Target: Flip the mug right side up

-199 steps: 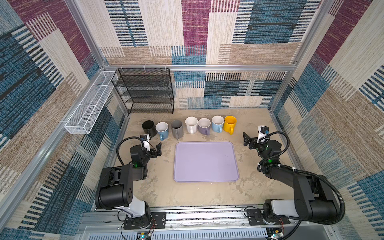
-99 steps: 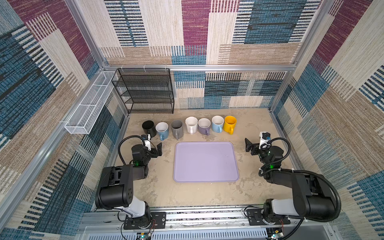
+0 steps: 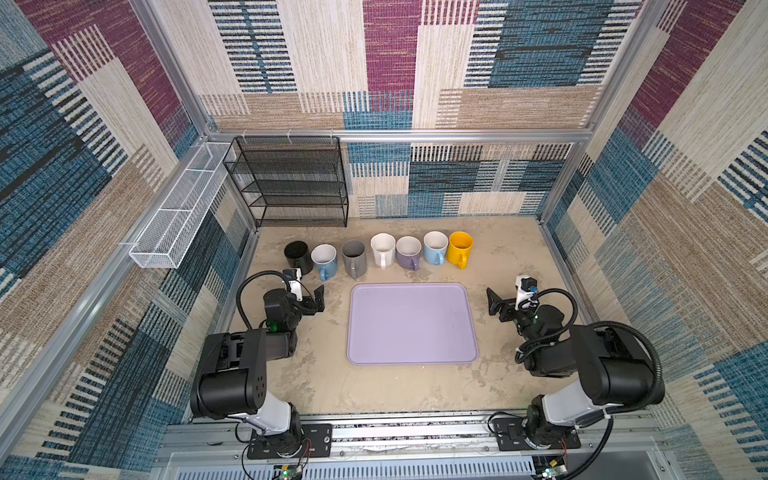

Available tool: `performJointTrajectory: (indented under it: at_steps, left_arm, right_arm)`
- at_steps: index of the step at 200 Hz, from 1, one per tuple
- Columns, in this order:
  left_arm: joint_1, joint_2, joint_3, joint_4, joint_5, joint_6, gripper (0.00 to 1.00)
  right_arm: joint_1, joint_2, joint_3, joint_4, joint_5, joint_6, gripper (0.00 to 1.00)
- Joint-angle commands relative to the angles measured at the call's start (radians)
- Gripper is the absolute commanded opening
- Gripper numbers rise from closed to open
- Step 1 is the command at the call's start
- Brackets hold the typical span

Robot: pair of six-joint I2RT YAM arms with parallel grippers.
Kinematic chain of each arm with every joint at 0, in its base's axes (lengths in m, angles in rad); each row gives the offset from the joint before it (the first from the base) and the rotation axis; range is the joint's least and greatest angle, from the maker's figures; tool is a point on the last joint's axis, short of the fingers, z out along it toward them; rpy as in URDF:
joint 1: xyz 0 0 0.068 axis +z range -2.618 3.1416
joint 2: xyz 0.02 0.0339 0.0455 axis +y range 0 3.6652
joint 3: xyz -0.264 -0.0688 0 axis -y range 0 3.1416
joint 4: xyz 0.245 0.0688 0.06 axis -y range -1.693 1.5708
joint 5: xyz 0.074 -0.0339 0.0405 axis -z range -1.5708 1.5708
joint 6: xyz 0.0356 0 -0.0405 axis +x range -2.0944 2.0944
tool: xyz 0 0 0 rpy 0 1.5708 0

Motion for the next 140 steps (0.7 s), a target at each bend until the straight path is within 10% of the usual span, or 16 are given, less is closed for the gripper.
performJointTrajectory:
  at_steps: [1,140]
  left_arm:
    - [0.000,-0.002,0.003,0.007,-0.004,0.026,0.99]
    - [-0.001,-0.002,0.003,0.008,-0.004,0.026,0.99]
  right_arm:
    - [0.000,-0.001,0.002,0.127,0.048,0.013,1.00]
    - [0.038,-0.004,0.036,0.052,0.121,-0.008,1.00]
